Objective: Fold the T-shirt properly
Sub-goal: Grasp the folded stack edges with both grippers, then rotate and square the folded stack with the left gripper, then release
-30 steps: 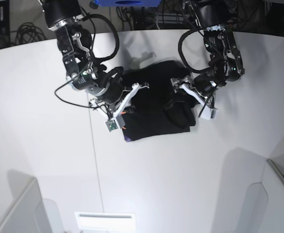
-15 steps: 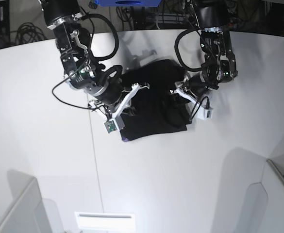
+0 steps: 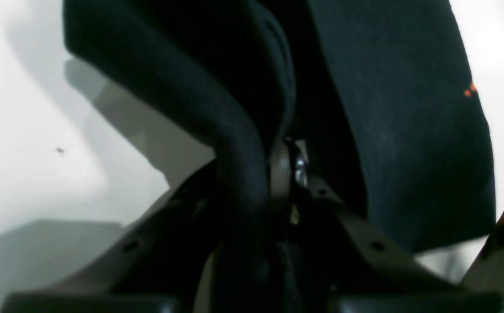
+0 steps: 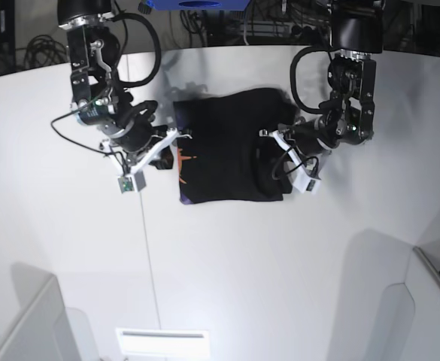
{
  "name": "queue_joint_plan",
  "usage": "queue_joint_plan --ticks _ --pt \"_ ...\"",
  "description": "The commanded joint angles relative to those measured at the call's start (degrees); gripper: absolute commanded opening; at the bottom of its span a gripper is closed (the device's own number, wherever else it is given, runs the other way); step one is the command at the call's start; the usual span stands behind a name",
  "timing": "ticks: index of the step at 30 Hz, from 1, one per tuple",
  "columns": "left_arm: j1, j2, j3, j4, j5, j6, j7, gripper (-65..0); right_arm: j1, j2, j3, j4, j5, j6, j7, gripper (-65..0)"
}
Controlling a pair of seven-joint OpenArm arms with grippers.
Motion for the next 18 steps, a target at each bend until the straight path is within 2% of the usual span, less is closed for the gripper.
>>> queue_joint_plan --ticks 1,8,12,18 --pt "-1.35 -1.41 1.42 0.56 1.05 0.03 1.24 -65.0 -0.11 0.20 1.51 1.24 0.46 0.27 1.17 -65.0" --pt "-8.64 -9.68 18.12 0.73 1.14 0.03 1.24 -65.0 -4.77 0.20 8.63 1.24 0.46 0.27 1.17 -65.0" --pt "-13.92 -12.49 28.59 0.73 1.14 -0.23 0.89 -65.0 -7.41 -0.06 11.71 1.24 0.46 0.27 1.17 -65.0" --pt "-22.53 -14.07 42.39 0.65 1.14 -0.23 0.80 -65.0 -11.45 -0.33 15.75 1.24 0.46 0.27 1.17 -65.0"
